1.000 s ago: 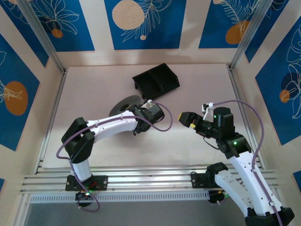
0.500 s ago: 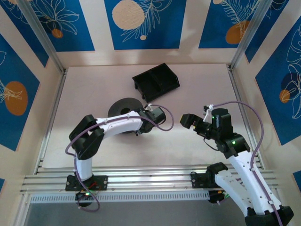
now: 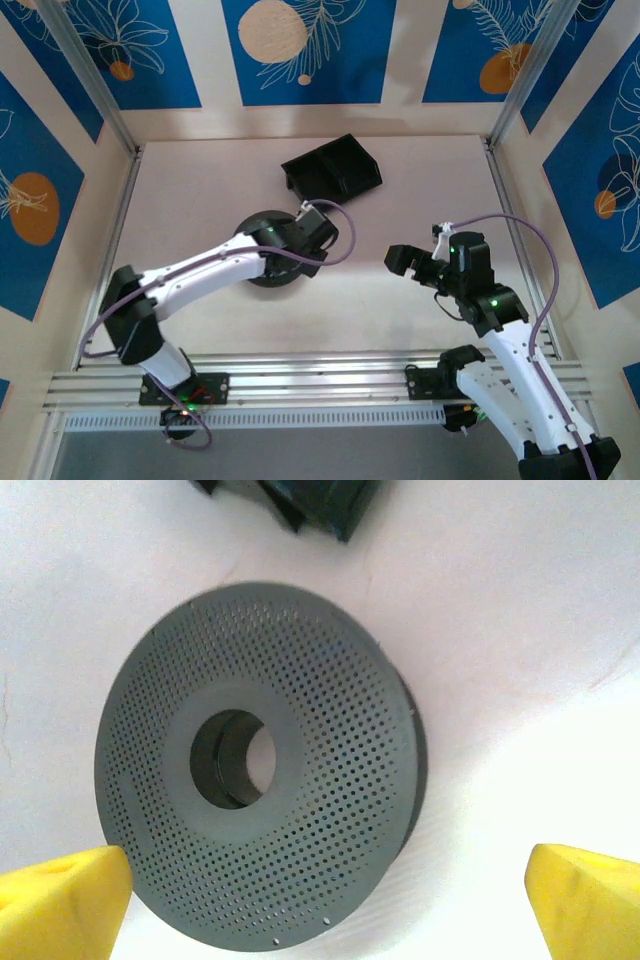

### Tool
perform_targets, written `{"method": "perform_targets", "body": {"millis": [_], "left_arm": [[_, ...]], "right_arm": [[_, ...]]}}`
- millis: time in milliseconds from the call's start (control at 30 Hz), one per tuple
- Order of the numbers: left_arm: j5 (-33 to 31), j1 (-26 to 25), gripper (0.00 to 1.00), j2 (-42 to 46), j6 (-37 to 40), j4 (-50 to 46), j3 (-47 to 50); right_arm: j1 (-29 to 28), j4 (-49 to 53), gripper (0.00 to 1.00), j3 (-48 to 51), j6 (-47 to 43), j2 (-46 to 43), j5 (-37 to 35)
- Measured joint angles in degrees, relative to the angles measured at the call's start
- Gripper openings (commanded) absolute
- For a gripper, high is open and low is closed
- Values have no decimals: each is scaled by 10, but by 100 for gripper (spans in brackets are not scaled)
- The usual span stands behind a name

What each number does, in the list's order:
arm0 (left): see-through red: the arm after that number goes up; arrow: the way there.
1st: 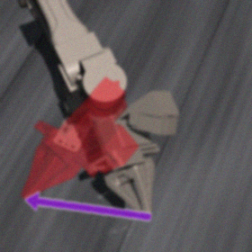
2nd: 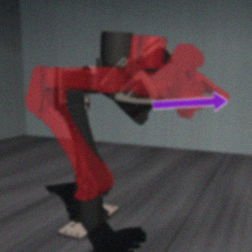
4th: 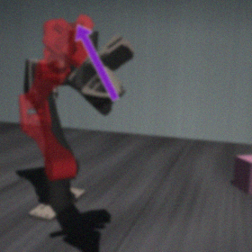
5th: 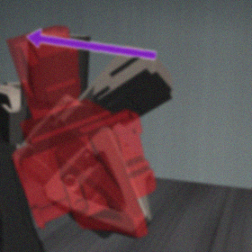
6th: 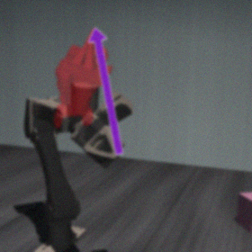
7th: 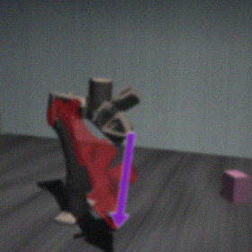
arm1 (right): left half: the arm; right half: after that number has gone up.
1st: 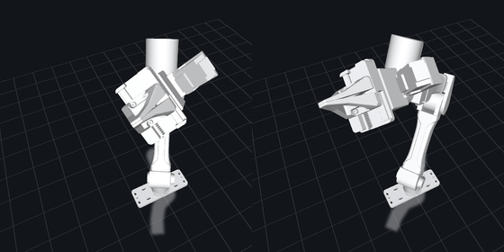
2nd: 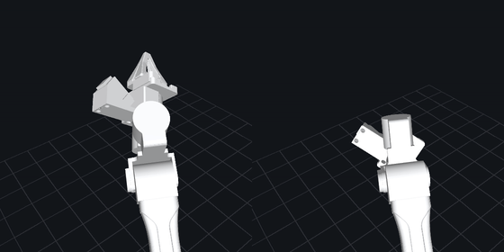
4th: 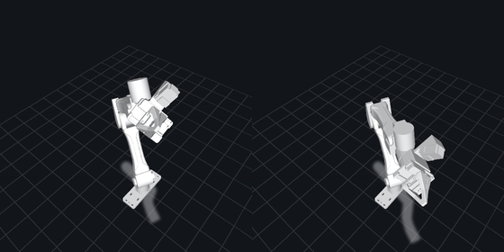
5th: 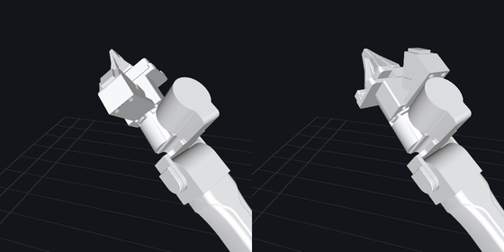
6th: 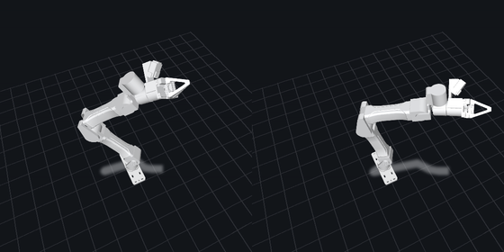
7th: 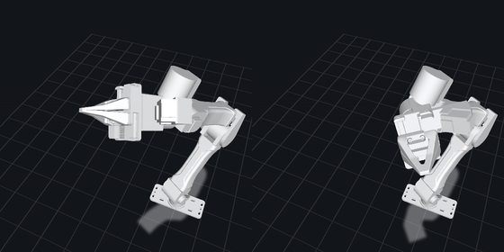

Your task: Wrap the cables

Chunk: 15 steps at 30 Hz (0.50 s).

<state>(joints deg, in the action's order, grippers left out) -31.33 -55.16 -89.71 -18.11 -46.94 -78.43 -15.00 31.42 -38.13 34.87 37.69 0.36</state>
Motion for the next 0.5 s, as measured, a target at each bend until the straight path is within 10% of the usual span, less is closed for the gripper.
{"method": "perform_targets", "body": {"millis": [200,500], "left_arm": [[-4,21,100,175,17,99,121],[-91,183,100,352,95,290,354]], "right_arm": [[39,-93,99,57,-43,0,-39],[144,-342,99,183,-105,78,-90]]}}
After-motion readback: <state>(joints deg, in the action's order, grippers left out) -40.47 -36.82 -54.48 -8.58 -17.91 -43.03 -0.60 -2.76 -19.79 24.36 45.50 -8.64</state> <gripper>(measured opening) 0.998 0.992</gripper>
